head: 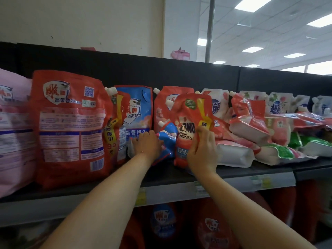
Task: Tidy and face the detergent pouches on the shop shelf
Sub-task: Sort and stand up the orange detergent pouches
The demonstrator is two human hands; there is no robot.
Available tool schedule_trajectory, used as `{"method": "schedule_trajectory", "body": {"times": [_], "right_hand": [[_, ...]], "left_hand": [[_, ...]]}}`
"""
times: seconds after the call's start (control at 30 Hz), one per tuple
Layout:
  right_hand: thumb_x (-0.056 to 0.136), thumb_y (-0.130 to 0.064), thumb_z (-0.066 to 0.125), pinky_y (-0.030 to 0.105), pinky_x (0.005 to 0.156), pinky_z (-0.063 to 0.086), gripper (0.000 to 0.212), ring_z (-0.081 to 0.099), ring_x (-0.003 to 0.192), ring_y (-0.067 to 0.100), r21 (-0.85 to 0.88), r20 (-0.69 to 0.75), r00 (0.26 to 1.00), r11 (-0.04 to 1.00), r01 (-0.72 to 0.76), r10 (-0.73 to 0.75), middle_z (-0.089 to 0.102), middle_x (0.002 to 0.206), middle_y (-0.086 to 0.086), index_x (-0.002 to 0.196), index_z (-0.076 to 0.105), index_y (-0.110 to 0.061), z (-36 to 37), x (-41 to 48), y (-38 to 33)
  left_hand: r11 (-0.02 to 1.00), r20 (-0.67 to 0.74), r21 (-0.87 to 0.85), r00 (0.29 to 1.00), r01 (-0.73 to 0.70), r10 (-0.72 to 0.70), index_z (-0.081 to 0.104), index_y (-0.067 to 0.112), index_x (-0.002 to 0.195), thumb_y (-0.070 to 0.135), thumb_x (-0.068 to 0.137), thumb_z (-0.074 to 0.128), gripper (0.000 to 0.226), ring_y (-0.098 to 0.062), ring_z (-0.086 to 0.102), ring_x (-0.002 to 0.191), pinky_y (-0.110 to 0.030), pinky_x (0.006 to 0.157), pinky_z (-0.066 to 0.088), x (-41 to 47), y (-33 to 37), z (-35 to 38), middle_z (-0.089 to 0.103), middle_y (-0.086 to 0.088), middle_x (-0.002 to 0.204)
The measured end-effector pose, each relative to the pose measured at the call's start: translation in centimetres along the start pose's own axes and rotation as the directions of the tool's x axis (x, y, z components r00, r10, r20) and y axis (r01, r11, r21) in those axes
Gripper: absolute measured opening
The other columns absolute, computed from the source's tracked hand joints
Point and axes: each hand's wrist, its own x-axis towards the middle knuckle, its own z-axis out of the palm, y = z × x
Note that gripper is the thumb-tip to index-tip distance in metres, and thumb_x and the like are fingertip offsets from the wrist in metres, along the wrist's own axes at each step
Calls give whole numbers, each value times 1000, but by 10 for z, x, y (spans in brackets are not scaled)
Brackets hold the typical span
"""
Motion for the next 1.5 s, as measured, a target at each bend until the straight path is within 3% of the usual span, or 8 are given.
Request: {"method": "schedule_trajectory", "body": {"times": [0.17,0.27,0.53,0.93,1.13,1.3,1.43,1.5], "right_hand": [[99,-20,44,31,59,39,21,48,78,17,-21,17,997,997,-74,75,47,102,2,119,47,-16,-5,-3,-11],[96,-19,48,30,60,38,21,49,75,18,10,38,994,995,-102,102,48,103,3,117,48,-15,-10,-1,-13],[95,-20,56,9,60,35,26,47,81,9,222,143,984,965,-137,106,43,109,0,117,44,-16,1,-12,-32],[70,-24,85,14,75,46,77,57,97,3,551,187,896,713,-435,402,52,109,-10,118,24,-27,11,-21,-34],[40,-55,85,55,101,41,123,43,127,29,277,336,783,740,-614,524,42,137,5,142,23,-26,24,-10,-26],[70,-23,81,47,97,43,117,48,124,31,211,495,715,730,-650,494,45,137,8,146,-6,-43,27,-5,-25],[77,-20,77,42,97,41,110,49,123,29,209,507,695,709,-673,510,50,129,3,150,-4,-33,33,-1,-27],[82,-23,73,41,95,42,97,50,122,30,201,520,693,717,-667,499,50,135,7,149,4,-31,35,0,-27]], "left_hand": [[932,-139,-351,980,89,-145,50,18,124,37,99,41,33,-38,57,109,-47,88,44,-2,-15,-2,62,-16,117],[747,-133,-651,950,133,-284,50,26,131,36,101,39,34,-33,56,111,-41,87,44,-2,-19,-6,61,-11,122],[298,-14,-944,884,143,-468,54,8,129,29,103,38,37,-29,51,121,-37,98,40,-12,-8,-8,56,-14,130],[-164,272,-962,773,217,-574,53,21,125,33,101,41,30,-24,56,111,-47,98,46,-17,-27,-2,57,-4,123],[-302,325,-936,775,181,-542,59,26,104,32,98,48,13,-27,62,104,-51,93,50,-12,-34,5,64,-7,116],[-492,443,-843,798,216,-408,60,20,121,40,96,50,34,-34,67,95,-58,83,53,-9,-33,16,68,-12,110],[-479,454,-838,822,262,-345,62,21,117,43,94,51,34,-34,68,96,-55,83,53,-2,-35,25,69,-13,111],[-344,394,-901,830,265,-395,60,18,120,37,97,47,33,-30,65,101,-50,90,51,-4,-33,11,66,-11,115]]}}
